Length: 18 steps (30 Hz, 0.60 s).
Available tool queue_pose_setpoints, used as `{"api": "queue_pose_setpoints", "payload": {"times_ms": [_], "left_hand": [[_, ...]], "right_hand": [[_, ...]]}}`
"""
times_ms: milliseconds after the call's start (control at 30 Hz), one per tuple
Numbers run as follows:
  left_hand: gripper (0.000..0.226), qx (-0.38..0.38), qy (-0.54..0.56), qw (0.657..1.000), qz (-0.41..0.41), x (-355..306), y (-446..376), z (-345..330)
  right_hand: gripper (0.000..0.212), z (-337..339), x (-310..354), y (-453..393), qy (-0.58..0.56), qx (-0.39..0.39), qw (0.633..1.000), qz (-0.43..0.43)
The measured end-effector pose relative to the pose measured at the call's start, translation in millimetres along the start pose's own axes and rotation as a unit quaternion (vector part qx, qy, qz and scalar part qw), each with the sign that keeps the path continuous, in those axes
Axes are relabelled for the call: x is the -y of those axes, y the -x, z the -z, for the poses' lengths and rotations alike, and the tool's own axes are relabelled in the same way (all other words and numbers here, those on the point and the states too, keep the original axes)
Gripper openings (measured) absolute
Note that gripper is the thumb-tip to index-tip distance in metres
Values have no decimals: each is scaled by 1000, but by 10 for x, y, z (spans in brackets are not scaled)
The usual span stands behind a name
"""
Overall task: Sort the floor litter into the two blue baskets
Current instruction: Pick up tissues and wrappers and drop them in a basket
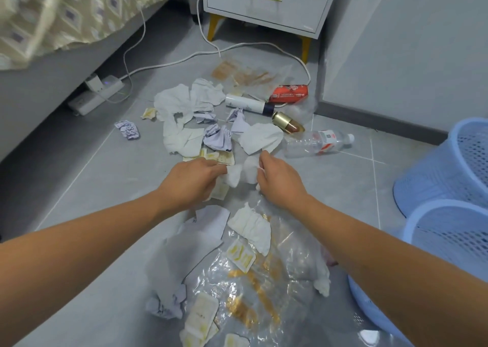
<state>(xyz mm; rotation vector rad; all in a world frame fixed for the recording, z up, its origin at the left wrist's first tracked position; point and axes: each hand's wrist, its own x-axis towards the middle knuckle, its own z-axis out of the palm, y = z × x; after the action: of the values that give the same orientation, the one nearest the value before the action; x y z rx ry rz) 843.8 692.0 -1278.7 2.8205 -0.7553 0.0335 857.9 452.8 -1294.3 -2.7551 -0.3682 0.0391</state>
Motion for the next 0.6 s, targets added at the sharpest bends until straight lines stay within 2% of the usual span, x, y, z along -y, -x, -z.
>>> {"api": "queue_pose_setpoints", "payload": {"times_ms": [67,200,333,400,500,600], "left_hand": [[30,-13,19,1000,2,-9,20,95],[21,3,35,999,-8,-111,-21,370],[42,32,80,996,-27,-361,-163,737],[43,32,88,994,-53,-564,-278,918],[35,24,87,989,-117,-1033,-471,1128],[37,3,111,977,-184,-1650,-638,1245]], "right_hand": [[14,62,18,34,-27,-14,1000,-9],[22,360,33,121,-95,-34,994,-48],[37,905,51,339,-140,-29,986,-83],[39,1249,25,509,-149,-49,983,-94],[30,1738,-84,864,-126,-102,981,-109],[24,2136,-273,1323,-92,-170,971,-139]]}}
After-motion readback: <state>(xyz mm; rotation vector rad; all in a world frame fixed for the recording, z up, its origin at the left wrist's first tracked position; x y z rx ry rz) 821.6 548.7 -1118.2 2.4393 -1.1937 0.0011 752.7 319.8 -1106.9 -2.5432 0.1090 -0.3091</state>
